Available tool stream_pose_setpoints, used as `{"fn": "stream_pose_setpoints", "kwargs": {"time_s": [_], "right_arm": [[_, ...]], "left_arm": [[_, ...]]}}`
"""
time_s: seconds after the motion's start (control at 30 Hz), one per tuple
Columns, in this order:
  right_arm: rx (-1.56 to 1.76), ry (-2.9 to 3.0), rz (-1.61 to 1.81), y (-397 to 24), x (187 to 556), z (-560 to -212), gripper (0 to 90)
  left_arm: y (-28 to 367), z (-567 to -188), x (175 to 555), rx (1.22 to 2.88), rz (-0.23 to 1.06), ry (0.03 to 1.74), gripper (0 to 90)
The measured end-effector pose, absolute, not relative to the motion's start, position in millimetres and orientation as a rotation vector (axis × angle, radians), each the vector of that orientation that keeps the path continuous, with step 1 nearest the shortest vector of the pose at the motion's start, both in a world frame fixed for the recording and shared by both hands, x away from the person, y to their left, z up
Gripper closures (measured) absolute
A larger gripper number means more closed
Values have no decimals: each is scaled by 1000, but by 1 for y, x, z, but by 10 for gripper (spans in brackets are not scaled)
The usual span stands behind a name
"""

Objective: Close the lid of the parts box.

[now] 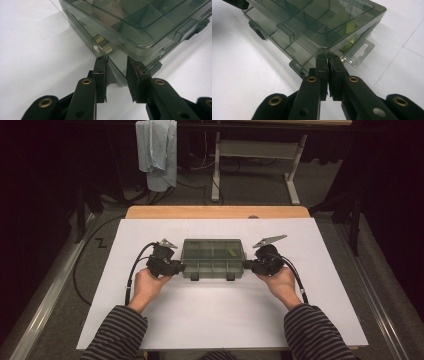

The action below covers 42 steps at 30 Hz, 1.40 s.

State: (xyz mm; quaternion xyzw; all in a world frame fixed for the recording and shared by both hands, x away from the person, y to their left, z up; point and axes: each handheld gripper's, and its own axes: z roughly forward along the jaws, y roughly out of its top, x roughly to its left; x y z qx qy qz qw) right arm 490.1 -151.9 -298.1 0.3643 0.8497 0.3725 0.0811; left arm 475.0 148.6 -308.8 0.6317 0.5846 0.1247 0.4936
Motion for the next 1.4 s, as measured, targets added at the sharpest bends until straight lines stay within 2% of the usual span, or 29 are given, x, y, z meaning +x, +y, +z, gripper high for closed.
{"fn": "stream_pose_setpoints", "kwargs": {"time_s": [0.6,1.0,1.4], "right_arm": [[1091,2543,1114,-152,490,-300,891],[1098,2556,1110,-153,488,-304,891],[1109,2549,1109,-156,487,-304,891]], "left_arm": [[159,-305,466,1516,295,1433,684],[175,-291,466,1416,341,1442,684],[159,-268,469,1361,343,1370,690]]}}
